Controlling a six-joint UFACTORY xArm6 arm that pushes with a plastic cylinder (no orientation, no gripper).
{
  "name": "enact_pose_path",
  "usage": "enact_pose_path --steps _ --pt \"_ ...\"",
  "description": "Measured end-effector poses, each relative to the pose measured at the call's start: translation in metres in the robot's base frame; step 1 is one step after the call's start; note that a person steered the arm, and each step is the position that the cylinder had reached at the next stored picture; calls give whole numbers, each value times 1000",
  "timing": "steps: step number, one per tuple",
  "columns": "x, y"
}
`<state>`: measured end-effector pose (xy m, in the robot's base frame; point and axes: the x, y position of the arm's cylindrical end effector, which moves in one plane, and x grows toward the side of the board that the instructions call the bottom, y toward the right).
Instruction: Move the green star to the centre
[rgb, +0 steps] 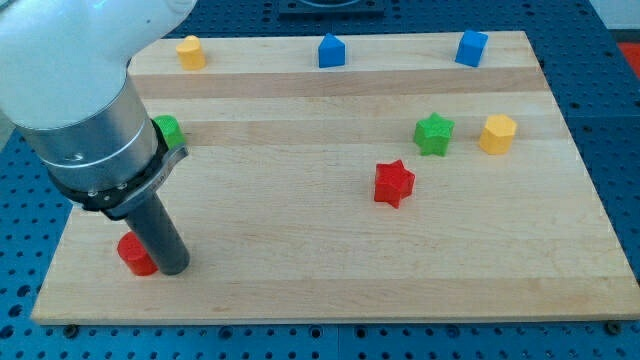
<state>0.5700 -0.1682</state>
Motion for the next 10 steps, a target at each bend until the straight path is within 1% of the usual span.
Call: enact_pose_path --steps 2,3,4,5,8,9,10 --pt "0 -15" --pt "0 -4" --pt "-9 28" --pt "-43 49" --pt "-166 105" --pt "-194 127" --pt "-212 143"
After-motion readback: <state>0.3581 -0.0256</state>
